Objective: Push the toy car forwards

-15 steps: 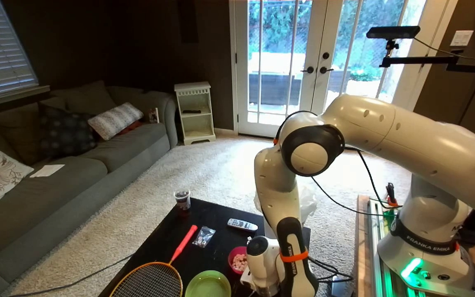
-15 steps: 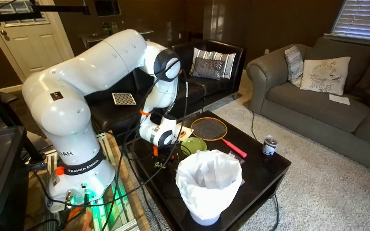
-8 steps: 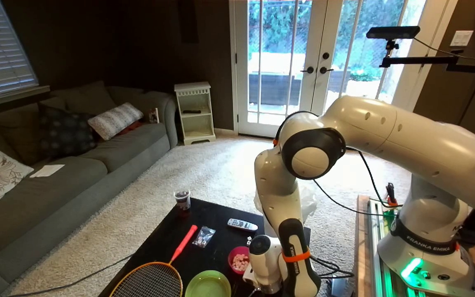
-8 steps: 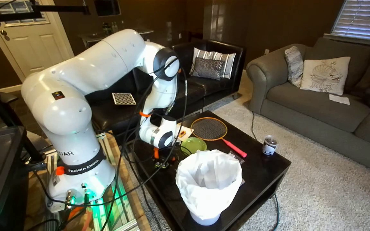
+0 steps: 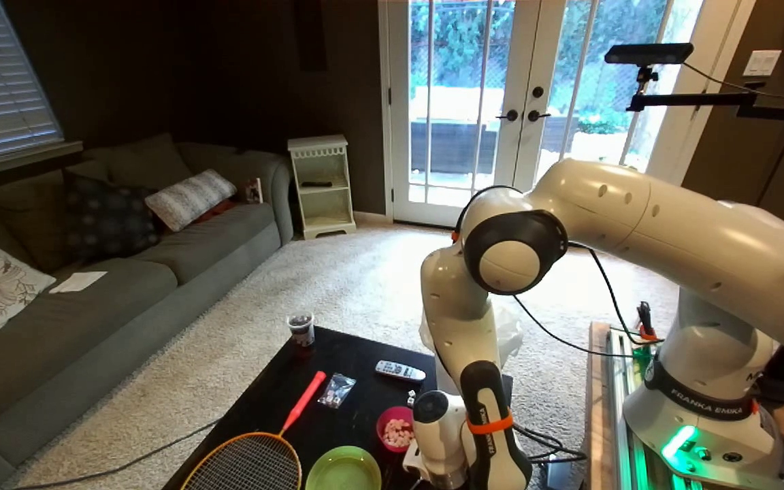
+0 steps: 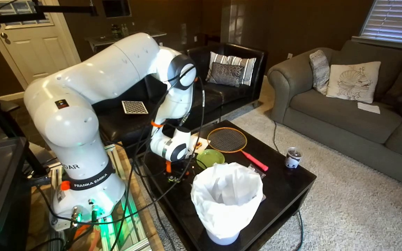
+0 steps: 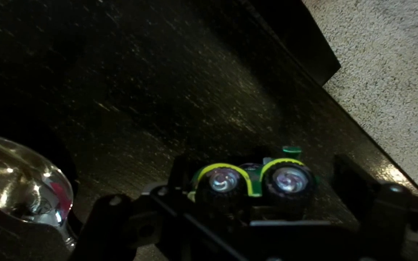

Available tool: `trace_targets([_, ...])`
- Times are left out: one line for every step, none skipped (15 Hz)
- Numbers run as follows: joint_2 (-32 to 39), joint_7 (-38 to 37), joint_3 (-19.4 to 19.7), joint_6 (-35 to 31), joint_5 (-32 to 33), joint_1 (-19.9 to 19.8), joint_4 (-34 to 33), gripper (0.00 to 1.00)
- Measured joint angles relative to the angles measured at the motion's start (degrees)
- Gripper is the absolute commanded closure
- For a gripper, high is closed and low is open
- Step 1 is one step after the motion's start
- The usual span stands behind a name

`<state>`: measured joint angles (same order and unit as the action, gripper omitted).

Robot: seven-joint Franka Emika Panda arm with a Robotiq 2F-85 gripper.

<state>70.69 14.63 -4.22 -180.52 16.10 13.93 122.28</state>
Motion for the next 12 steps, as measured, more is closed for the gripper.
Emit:
trace_targets([0.2, 0.5, -0.2, 0.0, 0.0, -0.2, -0.1, 0.00])
trace_targets([0.4, 0.9, -0.2, 0.0, 0.1, -0.4, -0.2, 0.00])
trace_targets([0.6, 1.2, -0.2, 0.0, 0.1, -0.4, -0.3, 0.00])
trace_targets([0.8, 1.4, -0.2, -0.1, 0.1, -0.5, -0.4, 0.00])
trace_targets([0.9, 1.5, -0.2, -0.2, 0.1, -0.5, -0.5, 0.00])
trace_targets([1.1, 1.5, -0.2, -0.4, 0.1, -0.5, -0.7, 0.00])
trace_targets([1.2, 1.5, -0.2, -0.7, 0.1, -0.5, -0.8, 0.00])
trace_targets([1.4, 1.5, -0.2, -1.1, 0.1, -0.5, -1.1, 0.00])
trace_targets([1.7, 1.5, -0.2, -1.3, 0.1, -0.5, -1.4, 0.00])
trace_targets([2.0, 1.5, -0.2, -1.5, 0.1, -0.6, -1.8, 0.00])
trace_targets([2.3, 1.5, -0.2, -1.6, 0.1, -0.6, -2.1, 0.00])
trace_targets([2.6, 1.5, -0.3, -1.7, 0.1, -0.8, -2.4, 0.00])
